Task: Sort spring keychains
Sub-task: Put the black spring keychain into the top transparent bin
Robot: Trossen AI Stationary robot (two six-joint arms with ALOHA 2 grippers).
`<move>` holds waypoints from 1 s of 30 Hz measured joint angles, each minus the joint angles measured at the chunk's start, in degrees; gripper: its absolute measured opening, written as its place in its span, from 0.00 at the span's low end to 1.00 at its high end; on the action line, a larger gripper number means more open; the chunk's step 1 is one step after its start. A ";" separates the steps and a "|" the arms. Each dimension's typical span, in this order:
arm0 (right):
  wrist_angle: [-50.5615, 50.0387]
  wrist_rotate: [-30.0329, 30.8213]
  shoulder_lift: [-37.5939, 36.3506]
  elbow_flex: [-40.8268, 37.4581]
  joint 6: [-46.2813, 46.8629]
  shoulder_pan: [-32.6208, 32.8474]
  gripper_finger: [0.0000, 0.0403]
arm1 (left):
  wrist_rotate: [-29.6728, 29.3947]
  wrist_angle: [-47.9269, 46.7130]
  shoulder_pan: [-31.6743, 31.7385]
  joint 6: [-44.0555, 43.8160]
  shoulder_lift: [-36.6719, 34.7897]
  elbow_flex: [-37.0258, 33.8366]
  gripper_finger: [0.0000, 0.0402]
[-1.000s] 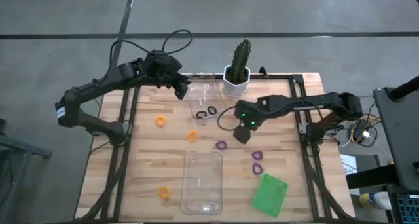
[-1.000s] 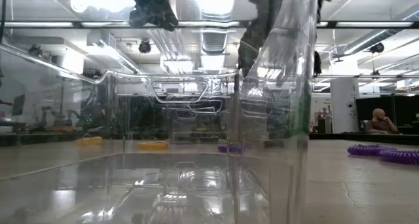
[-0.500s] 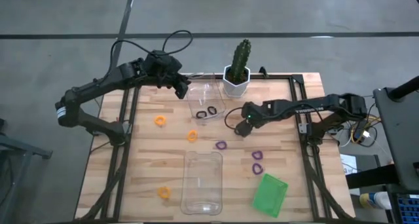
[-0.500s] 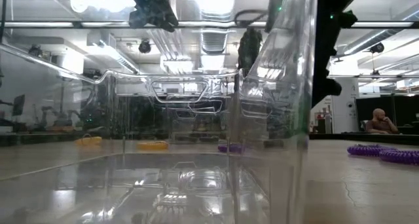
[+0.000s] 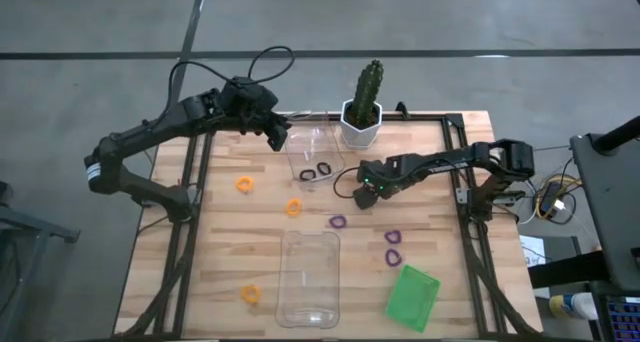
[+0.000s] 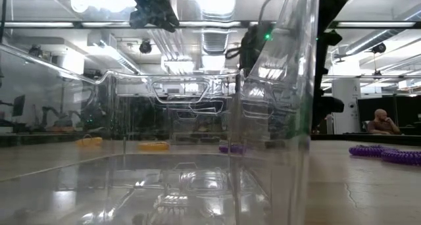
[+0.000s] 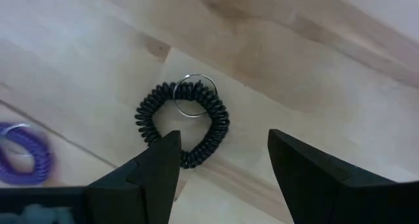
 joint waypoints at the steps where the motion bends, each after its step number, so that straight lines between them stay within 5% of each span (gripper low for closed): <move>1: -0.25 0.04 0.80 0.34 -0.02 0.00 0.56 | 0.01 0.00 0.00 0.00 0.01 0.00 0.28; 8: -1.41 0.36 3.96 1.54 -1.00 0.00 0.49 | 0.01 0.00 0.00 0.02 0.02 0.00 0.28; 17: -1.32 -0.69 2.84 1.46 -3.26 0.00 0.06 | 0.01 0.00 0.02 0.11 0.02 0.00 0.28; 26: -6.93 -4.06 -6.05 6.73 -5.44 2.18 0.05 | 0.01 0.00 0.02 0.47 0.02 0.00 0.28; 30: -6.32 0.07 -9.61 11.73 -9.13 4.61 0.05 | 0.01 0.00 0.02 1.11 0.02 0.00 0.28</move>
